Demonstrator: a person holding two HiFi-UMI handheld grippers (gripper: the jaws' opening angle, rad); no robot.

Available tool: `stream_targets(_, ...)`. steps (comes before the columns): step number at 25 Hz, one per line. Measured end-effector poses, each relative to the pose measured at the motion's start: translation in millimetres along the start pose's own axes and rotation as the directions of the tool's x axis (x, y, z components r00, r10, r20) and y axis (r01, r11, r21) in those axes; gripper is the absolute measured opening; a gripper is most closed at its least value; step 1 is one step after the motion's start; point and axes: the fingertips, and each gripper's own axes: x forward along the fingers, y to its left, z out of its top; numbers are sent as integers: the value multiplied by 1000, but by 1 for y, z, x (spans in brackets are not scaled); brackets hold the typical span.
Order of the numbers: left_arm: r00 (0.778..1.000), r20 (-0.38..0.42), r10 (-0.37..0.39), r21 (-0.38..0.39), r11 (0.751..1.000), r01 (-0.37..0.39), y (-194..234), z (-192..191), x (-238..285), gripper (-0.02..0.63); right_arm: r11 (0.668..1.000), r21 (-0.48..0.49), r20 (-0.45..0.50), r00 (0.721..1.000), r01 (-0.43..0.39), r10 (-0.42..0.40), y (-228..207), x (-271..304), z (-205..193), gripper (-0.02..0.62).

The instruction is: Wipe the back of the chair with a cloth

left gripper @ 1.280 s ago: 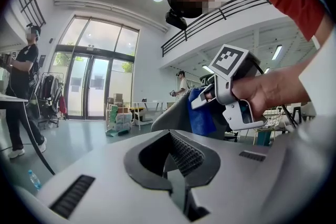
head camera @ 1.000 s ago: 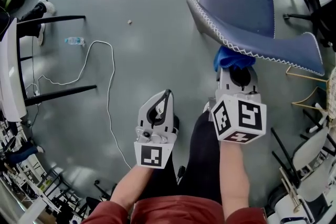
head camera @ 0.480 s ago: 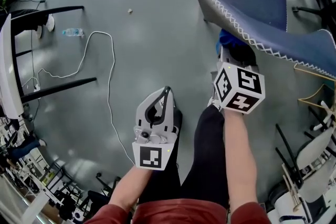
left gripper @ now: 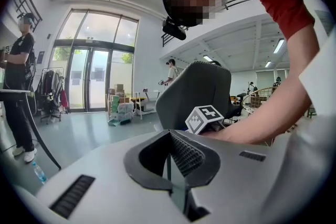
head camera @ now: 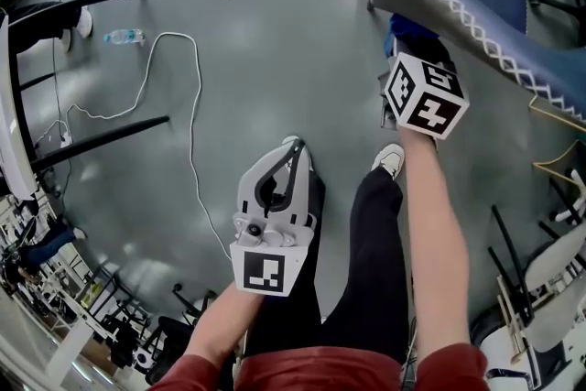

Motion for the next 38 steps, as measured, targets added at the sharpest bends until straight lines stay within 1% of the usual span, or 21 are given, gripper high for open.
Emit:
stream_targets(4,1000,-20,-7,7,1000,7,0,-8,-2,14,999,-45,-40,999,16,-17,-10,22,-16,63)
stream_targets(6,1000,-24,-4,7,1000,4,-1,-8,-1,14,999,-47,-60,998,21,-24,-15,30,-23,63)
stream_targets(9,1000,-19,-3,11,1000,3,-2,-4,2,14,999,-45,-63,998,20,-23,-17,35,-24,63)
stream_targets(13,1000,-7,-2,9,1000,2,2,4,3,14,999,-35,-75,997,12,-15,-12,30,-29,63)
stream_targets(17,1000,6,-4,14,1000,4,-1,28,3,14,999,-28,-74,997,-17,15,-1,5,-24,63)
stream_targets(22,999,31,-6,28,1000,5,-4,67,3,14,998,-25,-44,997,-58,57,19,-52,-3,63)
stream_targets(27,1000,16,-10,17,1000,10,-8,113,-6,14,995,-36,-27,996,-88,87,37,-139,17,63)
stream_targets(31,1000,13,-25,73,997,24,-2,155,-15,14,995,-40,1,996,-93,93,51,-207,42,63)
stream_targets(32,1000,-4,-17,56,998,17,0,161,-17,13,994,-48,12,995,-96,97,54,-222,51,63)
stream_targets(34,998,-60,5,-25,1000,-7,1,172,-23,14,992,-75,36,994,-102,105,59,-255,73,63)
stream_targets(35,998,-69,8,-46,999,-12,0,182,-28,14,990,-90,44,993,-107,112,62,-273,82,63)
stream_targets(38,999,-48,3,-87,996,-7,-3,225,-44,14,983,-132,68,988,-128,138,73,-325,113,63)
